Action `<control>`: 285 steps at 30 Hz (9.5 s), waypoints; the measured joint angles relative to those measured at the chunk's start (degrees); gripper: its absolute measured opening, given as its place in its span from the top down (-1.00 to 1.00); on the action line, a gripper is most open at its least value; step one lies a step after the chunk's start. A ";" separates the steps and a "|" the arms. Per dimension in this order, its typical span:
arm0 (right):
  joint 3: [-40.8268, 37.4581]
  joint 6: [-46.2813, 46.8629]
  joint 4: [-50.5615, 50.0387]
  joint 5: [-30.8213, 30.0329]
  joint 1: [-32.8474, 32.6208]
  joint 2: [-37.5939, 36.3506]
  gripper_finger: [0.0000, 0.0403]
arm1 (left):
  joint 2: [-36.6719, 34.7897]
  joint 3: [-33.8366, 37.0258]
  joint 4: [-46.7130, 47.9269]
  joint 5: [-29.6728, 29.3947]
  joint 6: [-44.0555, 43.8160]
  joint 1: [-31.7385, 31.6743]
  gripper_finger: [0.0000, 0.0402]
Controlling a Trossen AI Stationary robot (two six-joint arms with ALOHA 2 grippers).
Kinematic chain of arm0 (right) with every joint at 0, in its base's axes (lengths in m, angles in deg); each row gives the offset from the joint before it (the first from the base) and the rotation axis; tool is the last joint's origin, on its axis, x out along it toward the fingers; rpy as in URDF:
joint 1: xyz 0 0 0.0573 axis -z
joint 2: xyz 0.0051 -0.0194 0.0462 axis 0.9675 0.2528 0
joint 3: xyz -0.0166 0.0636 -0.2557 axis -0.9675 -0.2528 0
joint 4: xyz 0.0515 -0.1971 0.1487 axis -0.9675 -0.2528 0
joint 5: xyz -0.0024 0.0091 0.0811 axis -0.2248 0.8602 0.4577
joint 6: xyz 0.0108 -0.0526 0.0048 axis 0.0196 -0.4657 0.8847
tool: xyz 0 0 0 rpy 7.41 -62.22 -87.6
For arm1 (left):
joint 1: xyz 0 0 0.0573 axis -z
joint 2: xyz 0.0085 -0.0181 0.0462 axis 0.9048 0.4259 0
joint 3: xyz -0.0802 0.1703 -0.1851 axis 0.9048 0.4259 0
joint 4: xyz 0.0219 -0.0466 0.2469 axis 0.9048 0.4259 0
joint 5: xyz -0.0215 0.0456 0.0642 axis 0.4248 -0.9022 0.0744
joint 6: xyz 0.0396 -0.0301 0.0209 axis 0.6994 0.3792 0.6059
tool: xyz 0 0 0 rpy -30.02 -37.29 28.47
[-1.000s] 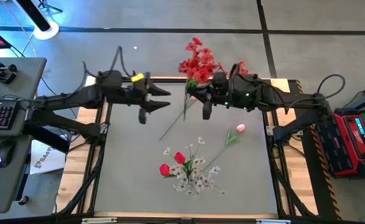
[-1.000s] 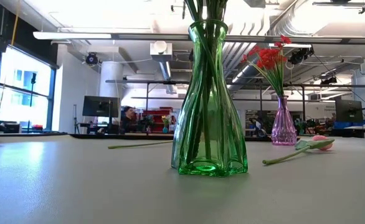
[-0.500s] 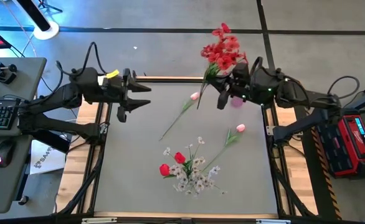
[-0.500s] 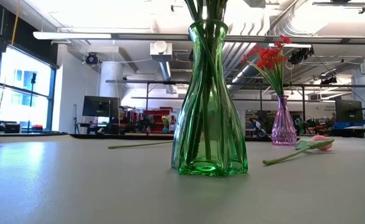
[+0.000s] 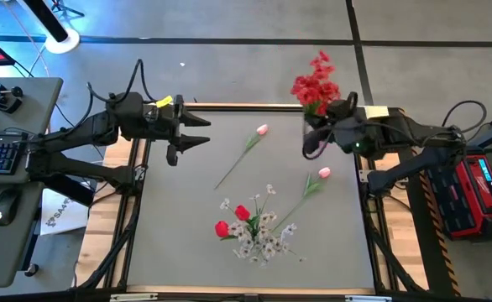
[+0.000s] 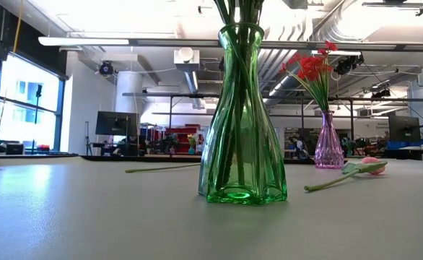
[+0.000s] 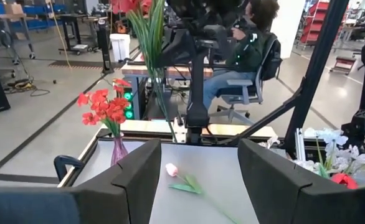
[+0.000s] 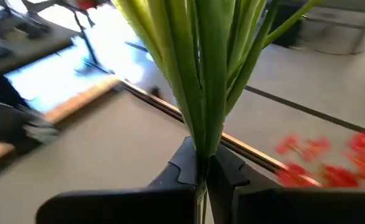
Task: Sort flowers into vase by color
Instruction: Put the red flowers into the violet vase
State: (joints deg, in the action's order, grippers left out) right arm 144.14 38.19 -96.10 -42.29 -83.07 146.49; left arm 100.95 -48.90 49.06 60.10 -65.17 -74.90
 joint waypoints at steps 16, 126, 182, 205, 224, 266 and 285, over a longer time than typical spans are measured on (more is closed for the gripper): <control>-0.02 13.91 -29.20 -7.87 -3.84 -14.44 1.00 | 5.82 0.00 -0.03 0.00 0.01 0.00 0.00; -23.93 26.96 -21.56 -38.84 -4.41 -26.70 1.00 | -6.19 0.04 6.29 7.06 -1.06 -4.85 0.00; -41.16 32.06 7.35 -38.34 12.63 -14.39 1.00 | -6.19 0.04 6.29 7.08 -1.06 -4.85 0.00; -41.11 25.16 10.33 -21.15 16.30 -13.50 0.31 | -6.19 0.04 6.29 7.08 -1.06 -4.85 0.00; -41.10 26.24 10.20 -3.87 21.68 -11.95 0.36 | -6.19 0.04 6.29 7.08 -1.06 -4.85 0.00; -36.67 17.91 0.62 7.56 25.00 -13.92 1.00 | -6.21 0.04 6.30 7.08 -1.06 -4.85 0.00; -32.68 17.56 -2.43 29.73 25.00 -26.36 0.50 | -6.21 0.04 6.29 7.08 -1.06 -4.85 0.00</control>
State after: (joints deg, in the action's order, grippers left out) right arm 111.45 55.75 -98.54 -12.56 -58.08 120.13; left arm 94.74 -48.86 55.34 67.18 -66.23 -79.75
